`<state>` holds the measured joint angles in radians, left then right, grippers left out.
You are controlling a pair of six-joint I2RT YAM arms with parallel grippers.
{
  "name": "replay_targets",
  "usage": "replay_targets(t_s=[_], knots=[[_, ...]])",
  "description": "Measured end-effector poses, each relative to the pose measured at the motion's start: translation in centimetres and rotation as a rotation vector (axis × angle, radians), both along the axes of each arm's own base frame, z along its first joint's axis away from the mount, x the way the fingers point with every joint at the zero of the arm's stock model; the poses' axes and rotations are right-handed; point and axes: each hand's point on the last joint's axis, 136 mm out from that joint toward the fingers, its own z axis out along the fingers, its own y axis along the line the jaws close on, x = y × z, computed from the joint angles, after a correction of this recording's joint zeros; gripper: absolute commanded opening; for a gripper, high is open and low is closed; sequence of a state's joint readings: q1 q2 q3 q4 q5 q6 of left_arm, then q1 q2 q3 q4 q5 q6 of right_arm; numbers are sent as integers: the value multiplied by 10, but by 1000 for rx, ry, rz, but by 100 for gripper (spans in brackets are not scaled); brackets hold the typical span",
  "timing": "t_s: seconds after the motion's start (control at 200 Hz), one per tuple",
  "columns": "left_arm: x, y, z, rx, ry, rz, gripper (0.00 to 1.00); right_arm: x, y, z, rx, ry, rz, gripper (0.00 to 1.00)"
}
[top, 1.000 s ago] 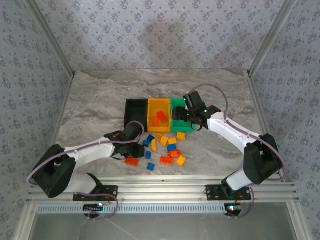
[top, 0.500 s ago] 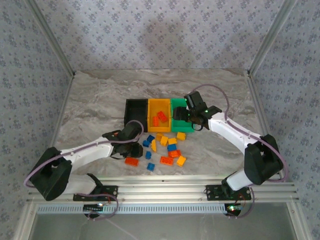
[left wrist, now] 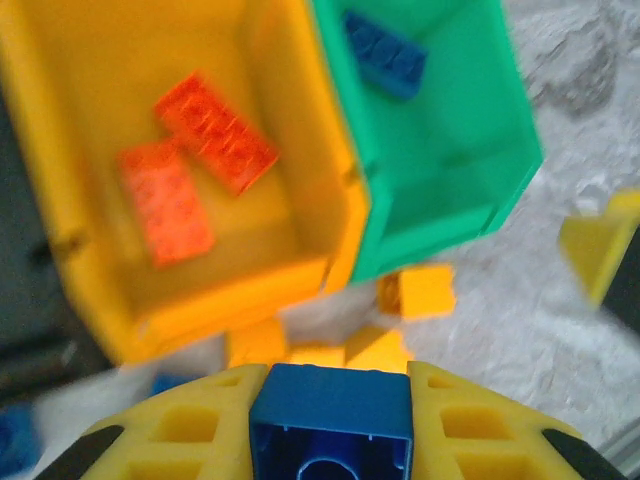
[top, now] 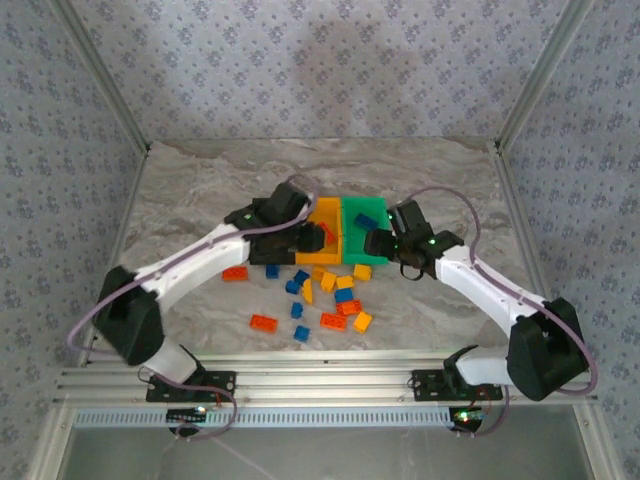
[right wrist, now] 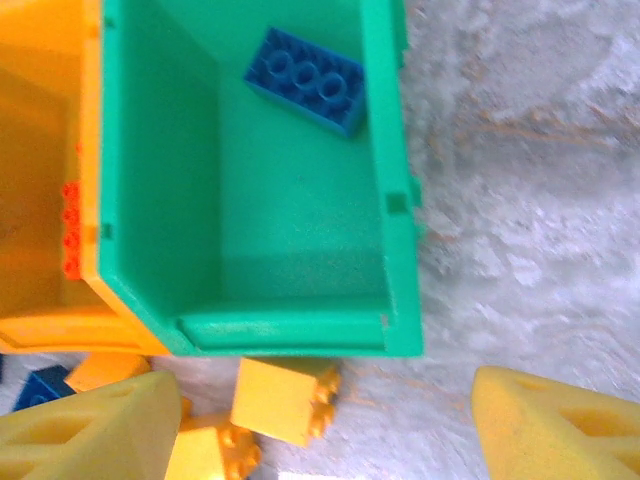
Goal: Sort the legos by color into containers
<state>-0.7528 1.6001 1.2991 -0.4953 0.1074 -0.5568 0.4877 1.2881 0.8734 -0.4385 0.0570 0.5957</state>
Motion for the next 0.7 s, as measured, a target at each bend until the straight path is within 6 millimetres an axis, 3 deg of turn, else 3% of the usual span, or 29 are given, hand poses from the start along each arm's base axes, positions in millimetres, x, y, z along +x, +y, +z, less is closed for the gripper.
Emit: replay_targets(t_s=[0.17,0.315,0.55,0.7], knots=[[45,-61,1,-28,-18,-66,16,-21,-19,-5,-5,20,-45,79],[75,-98,-5,-41,-28,-103,19,-34,-30,-7,-1,25,-72,79],[90,-117,-21,-19,-8,-125,63,-43,-34,-13,-7,46,-72,81],[91,-122,-8,-46,-16,-128,78,-44,-31,-14,7,55,-60,81]])
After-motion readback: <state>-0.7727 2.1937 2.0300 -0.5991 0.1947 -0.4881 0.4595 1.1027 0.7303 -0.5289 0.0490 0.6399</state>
